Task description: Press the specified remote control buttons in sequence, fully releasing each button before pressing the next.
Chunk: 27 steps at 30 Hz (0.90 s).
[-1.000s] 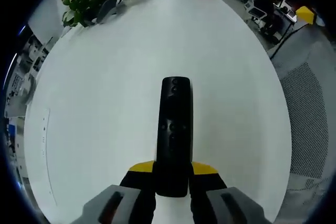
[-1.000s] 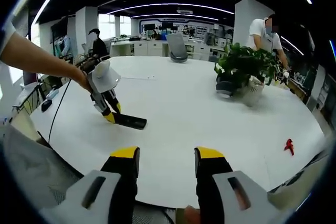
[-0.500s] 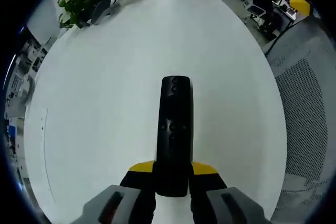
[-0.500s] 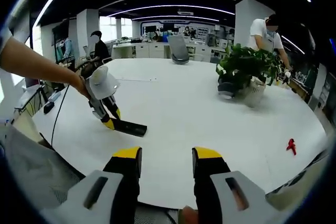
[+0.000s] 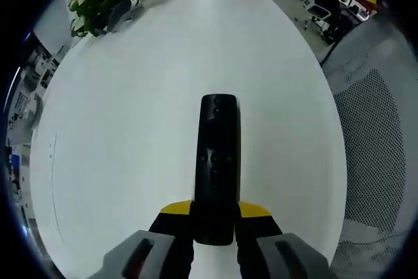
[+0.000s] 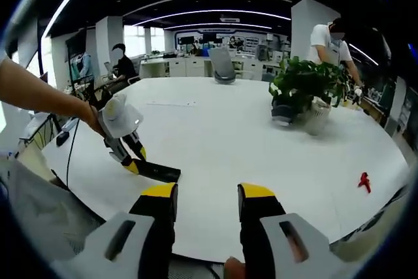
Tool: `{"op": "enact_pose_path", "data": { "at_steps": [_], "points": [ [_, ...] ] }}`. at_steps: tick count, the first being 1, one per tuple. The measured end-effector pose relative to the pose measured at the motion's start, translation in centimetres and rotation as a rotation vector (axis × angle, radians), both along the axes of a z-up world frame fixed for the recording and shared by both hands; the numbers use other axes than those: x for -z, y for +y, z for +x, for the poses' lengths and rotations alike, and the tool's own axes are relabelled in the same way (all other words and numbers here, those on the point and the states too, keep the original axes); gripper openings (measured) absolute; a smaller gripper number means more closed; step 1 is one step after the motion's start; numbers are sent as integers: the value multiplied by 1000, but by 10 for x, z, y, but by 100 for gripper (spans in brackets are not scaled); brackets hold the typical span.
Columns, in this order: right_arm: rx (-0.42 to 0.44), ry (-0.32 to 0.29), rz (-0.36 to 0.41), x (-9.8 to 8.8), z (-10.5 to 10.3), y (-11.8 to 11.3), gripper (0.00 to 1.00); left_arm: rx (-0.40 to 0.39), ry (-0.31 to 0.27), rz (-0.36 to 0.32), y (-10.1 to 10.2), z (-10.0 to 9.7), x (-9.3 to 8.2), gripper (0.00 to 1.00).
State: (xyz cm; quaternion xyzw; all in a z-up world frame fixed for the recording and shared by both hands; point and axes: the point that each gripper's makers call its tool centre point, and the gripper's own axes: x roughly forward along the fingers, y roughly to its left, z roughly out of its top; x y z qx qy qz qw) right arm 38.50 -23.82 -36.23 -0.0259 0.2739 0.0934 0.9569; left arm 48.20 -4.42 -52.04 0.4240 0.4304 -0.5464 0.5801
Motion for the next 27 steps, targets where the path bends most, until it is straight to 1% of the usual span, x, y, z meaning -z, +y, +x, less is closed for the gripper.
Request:
{"op": "enact_pose_path", "data": {
  "at_steps": [5, 12, 15, 18, 27],
  "points": [
    [-11, -1, 4, 0, 0, 2, 37, -24, -1, -17, 1, -8, 0, 23],
    [-19, -7, 3, -2, 0, 3, 38, 5, -1, 8, 0, -26, 0, 23],
    [-26, -2, 8, -1, 0, 5, 38, -12, -2, 9, 0, -27, 0, 23],
    [-30, -7, 8, -2, -1, 6, 38, -23, -2, 3, 1, -33, 0, 23],
    [-48, -3, 10, -1, -1, 9, 37, -30, -4, 0, 2, -44, 0, 23]
  ]
}}
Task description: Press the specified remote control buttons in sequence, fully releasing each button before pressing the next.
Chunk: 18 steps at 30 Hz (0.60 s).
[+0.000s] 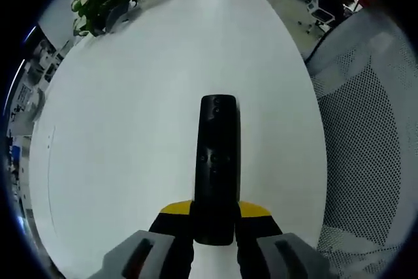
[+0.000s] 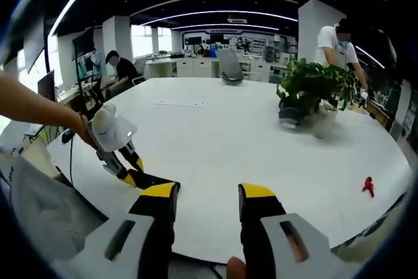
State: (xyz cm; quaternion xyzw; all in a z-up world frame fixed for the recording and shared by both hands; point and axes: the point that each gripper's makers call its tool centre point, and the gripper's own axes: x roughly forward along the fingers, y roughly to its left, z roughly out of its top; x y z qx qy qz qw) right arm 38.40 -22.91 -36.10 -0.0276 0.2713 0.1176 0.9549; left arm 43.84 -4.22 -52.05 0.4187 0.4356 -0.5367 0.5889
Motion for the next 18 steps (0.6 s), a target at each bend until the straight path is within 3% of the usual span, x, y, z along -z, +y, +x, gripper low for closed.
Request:
{"op": "enact_pose_path", "data": {
  "at_steps": [18],
  "points": [
    [9, -6, -1, -2, 0, -2, 34, 19, -4, 5, 1, -29, 0, 23]
  ]
}}
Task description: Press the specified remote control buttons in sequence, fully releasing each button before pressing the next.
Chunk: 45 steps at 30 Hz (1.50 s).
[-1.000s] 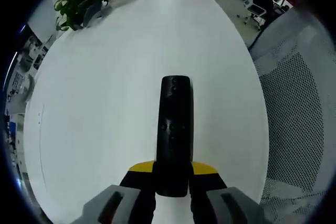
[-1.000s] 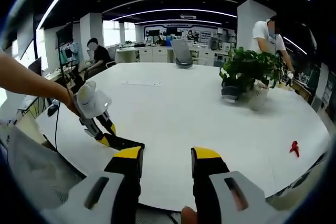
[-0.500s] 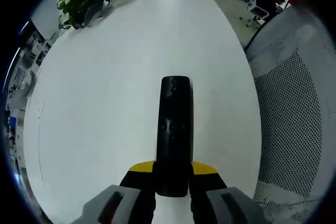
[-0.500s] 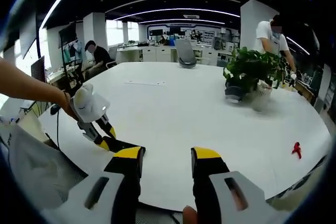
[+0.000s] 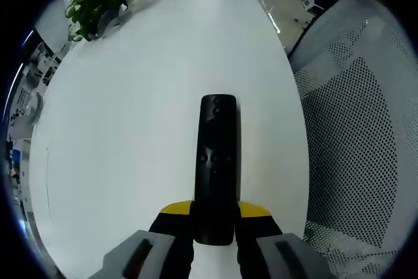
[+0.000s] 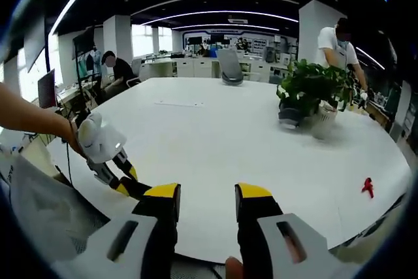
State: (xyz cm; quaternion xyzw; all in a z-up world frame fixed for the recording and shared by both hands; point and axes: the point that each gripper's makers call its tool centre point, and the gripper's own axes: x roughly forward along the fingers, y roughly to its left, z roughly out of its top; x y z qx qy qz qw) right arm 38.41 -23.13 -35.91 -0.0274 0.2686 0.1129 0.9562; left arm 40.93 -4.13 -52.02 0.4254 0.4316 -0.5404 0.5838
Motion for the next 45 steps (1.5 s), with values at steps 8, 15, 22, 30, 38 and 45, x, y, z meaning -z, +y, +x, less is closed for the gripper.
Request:
{"op": "enact_pose_path", "data": {
  "at_steps": [8, 15, 22, 30, 38, 45],
  "points": [
    [3, -4, 1, -1, 0, 0, 32, 12, 5, -3, -1, -14, -1, 23],
    [4, -12, 3, -2, 0, 0, 32, 5, 6, -16, -1, -24, 0, 23],
    [3, -16, -3, -3, 0, -1, 31, -12, 7, -37, -1, -34, -1, 23],
    [2, -17, -3, -3, 0, 0, 30, -34, 10, -73, -2, -42, -1, 23],
    [-24, -4, -9, -2, 0, 5, 30, -44, 12, -118, -4, -48, -1, 23],
    [-103, 32, 8, -1, -2, 23, 28, -72, 13, -187, -3, -49, -2, 23]
  ]
}}
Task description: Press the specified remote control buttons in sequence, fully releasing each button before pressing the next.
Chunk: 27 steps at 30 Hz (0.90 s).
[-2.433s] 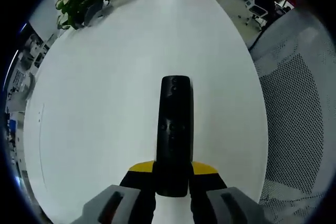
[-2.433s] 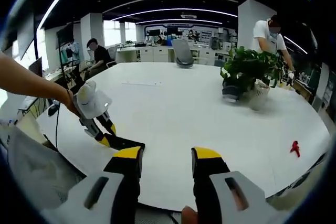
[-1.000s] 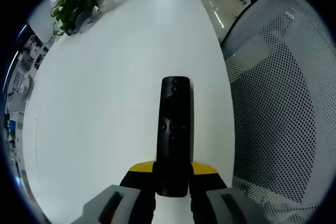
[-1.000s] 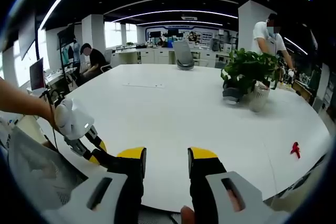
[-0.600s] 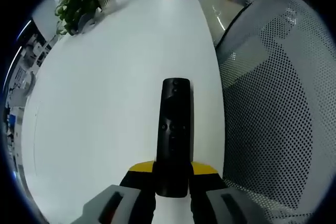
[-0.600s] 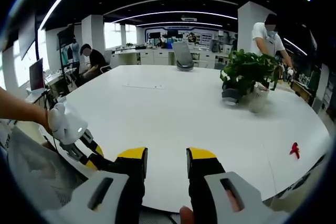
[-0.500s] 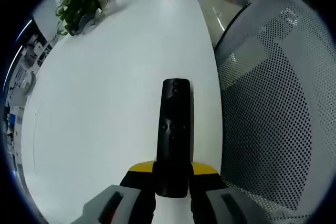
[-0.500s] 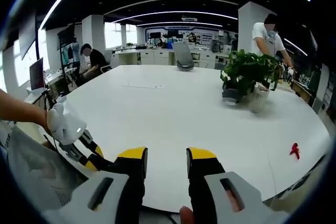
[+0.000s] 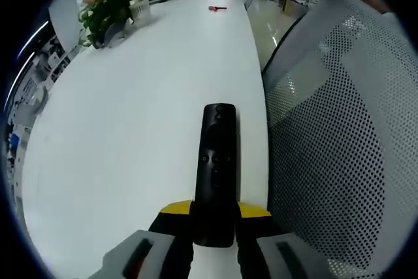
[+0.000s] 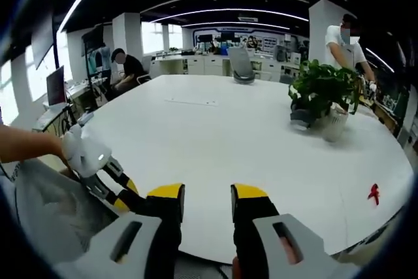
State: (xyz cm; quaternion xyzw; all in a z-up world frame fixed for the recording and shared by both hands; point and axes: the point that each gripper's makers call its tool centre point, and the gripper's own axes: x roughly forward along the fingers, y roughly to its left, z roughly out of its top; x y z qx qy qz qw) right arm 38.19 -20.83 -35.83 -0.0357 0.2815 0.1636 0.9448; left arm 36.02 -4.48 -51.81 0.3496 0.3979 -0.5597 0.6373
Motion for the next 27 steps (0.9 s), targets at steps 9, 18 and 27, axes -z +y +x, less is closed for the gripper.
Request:
{"op": "enact_pose_path", "data": {
  "at_steps": [9, 18, 27],
  "points": [
    [-110, 64, -38, 8, 4, 19, 23, -21, -12, -101, -1, -1, -1, 24],
    [-175, 147, -13, 25, 27, 42, 9, -11, -11, -104, -3, -1, -1, 24],
    [-210, 254, 12, 50, 40, 61, 0, 13, -10, -97, -4, 1, 1, 24]
  ]
}}
